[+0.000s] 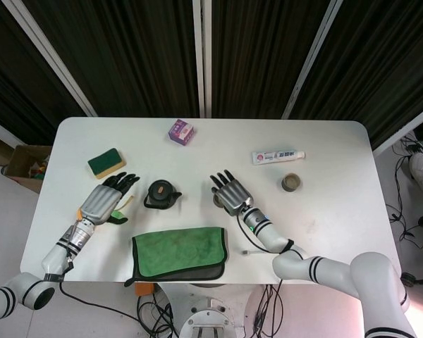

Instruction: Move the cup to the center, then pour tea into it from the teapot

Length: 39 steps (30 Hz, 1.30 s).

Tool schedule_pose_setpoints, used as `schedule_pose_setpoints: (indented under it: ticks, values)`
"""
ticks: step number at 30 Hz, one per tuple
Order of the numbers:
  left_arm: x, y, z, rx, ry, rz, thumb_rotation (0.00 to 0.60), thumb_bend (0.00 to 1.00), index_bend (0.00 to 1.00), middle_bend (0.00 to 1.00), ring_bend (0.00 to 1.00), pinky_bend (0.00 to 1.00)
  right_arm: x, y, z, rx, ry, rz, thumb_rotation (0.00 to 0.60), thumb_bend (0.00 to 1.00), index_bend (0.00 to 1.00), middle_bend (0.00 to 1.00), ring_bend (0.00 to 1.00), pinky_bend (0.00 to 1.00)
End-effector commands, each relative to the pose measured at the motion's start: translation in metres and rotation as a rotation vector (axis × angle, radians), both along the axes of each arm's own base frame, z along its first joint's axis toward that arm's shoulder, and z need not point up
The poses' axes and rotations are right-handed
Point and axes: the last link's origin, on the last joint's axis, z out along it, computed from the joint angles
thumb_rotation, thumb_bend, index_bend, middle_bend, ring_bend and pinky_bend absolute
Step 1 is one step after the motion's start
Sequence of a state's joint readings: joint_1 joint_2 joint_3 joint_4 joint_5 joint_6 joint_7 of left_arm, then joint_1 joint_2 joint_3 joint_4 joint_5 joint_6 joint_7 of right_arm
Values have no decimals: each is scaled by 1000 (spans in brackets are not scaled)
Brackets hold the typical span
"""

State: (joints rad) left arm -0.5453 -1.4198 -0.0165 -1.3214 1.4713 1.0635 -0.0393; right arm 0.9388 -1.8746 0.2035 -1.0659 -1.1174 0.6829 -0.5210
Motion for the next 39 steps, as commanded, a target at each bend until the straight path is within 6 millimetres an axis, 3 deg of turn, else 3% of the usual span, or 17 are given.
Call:
schedule_pose_setpoints:
  ticks: [1,11,14,21,28,33,36,39]
  values:
    - [0,0,0,0,-2,1,600,107,54,66,14,147,6,0,-8,10,2,11,600,341,509,51,0,0]
    - [-1,1,1,2,-2,5,600,108,54,65,14,147,15,-3,-18,11,1,26,600,338,507,49,0,0]
    - [-1,1,0,2,-4,4,600,108,54,65,14,147,17,-3,-19,12,5,32,600,331,408,45,0,0]
    - [-2,1,-3,-3,-2,3,600,108,53,65,15,147,18,-4,-18,7,6,33,600,322,26,14,0,0]
    - [-3,2,-1,2,-4,7,600,108,53,66,14,147,17,-4,-16,5,2,29,600,301,0,1,0,0]
    - [-3,2,-2,-1,-4,7,600,108,53,65,14,147,17,-9,5,-33,-22,41,600,288,0,0,0,0]
    - [-2,2,-3,-4,-4,3,600,108,52,65,14,147,12,-14,35,-69,-21,49,600,277,0,0,0,0]
    - [0,3,-3,-4,-5,-1,600,108,53,65,14,147,1,-13,77,-104,-25,32,600,273,0,0,0,0]
